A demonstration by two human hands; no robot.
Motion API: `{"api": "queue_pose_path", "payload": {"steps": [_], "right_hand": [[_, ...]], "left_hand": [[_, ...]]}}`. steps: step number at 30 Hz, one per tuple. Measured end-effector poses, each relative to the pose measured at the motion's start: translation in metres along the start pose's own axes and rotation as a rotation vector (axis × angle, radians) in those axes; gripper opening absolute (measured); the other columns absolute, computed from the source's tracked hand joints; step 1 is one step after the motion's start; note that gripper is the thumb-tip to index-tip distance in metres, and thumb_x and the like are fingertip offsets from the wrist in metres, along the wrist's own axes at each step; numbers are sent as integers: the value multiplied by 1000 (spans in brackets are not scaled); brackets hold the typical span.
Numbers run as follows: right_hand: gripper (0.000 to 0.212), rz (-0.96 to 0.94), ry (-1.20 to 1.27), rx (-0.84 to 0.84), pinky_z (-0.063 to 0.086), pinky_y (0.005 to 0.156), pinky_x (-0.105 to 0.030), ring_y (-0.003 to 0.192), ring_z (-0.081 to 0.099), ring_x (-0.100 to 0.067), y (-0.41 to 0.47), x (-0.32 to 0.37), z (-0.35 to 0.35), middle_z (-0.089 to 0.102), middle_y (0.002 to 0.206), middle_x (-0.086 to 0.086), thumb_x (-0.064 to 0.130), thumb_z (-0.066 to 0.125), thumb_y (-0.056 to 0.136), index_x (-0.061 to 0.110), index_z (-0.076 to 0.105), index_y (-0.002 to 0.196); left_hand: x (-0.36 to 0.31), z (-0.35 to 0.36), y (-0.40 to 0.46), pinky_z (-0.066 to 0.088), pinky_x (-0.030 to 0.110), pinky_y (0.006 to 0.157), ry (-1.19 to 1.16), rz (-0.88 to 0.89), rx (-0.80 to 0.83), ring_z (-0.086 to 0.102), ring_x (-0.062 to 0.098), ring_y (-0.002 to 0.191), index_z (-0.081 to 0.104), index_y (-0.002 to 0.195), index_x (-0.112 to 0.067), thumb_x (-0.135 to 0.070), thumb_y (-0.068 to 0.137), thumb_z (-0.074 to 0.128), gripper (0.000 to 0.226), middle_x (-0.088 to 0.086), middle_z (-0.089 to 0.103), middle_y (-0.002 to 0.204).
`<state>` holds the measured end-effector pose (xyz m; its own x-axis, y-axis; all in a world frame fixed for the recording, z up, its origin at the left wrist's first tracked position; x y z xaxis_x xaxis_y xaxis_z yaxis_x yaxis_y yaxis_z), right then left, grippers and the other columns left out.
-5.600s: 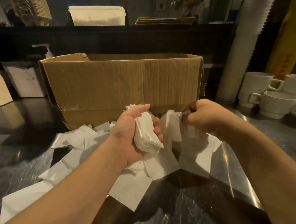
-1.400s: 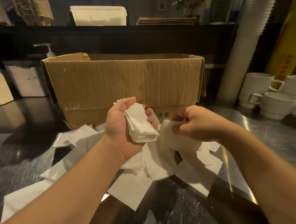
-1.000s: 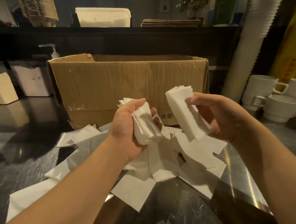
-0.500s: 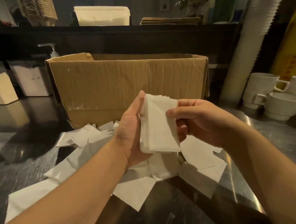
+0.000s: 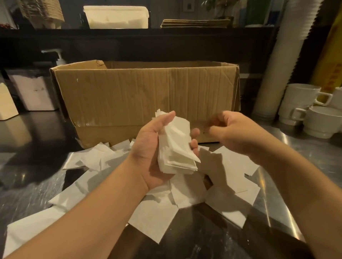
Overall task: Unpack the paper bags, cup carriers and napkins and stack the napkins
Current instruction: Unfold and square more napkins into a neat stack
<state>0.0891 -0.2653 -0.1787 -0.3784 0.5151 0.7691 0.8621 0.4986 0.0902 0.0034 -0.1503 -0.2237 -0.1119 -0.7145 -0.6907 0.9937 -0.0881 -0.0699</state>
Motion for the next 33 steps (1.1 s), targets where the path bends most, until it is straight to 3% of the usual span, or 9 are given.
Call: {"api": "queue_pose_path", "payload": {"steps": [4,8,12,17,25,33], "right_hand": [[37,52,-426,236,49,66,-17,99,63,-14,4,-23,15,64,113,6,22,74,89,25,62,124],[54,66,-572,359,51,76,-20,104,61,-13,0,-36,23,60,119,11,37,80,84,35,58,133],[47,62,-563,313,56,83,-27,96,64,-12,6,-39,21,64,111,9,37,82,82,32,62,124],[37,40,-531,325,48,69,-18,93,62,-11,8,-39,25,61,105,12,32,79,86,37,59,117],[26,-25,-520,231,50,82,-24,105,63,-20,9,-28,18,64,117,6,30,75,91,33,67,116],[17,-70,-248,17,47,64,-18,89,60,-10,9,-12,-4,64,103,5,28,69,95,27,62,110]], "left_hand": [[-2,-7,1,54,44,81,-76,9,-62,60,30,79,52,125,-7,-34,86,68,50,13,58,97],[-2,-11,0,51,41,82,-81,9,-124,60,27,75,57,126,-7,-36,88,65,49,13,61,95],[-2,-12,1,49,41,82,-70,12,-123,59,27,75,57,125,-7,-35,86,65,49,13,63,94],[-2,-13,2,48,41,82,-74,17,-124,58,27,74,57,121,-8,-35,87,64,44,13,62,93],[-2,-14,2,48,41,82,-51,26,-135,58,27,73,59,118,-7,-35,86,63,43,13,62,91],[-5,-18,3,49,42,82,-40,50,-159,59,28,75,59,122,-7,-35,86,63,45,14,64,96]]}}
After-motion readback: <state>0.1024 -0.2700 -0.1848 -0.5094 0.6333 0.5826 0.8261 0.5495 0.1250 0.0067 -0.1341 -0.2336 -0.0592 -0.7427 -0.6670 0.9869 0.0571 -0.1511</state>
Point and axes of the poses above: each hand's wrist, its own y-axis towards the middle knuckle, its own z-axis out of the palm, x = y × z, the point moved 9 cm from there along y, towards the middle knuckle
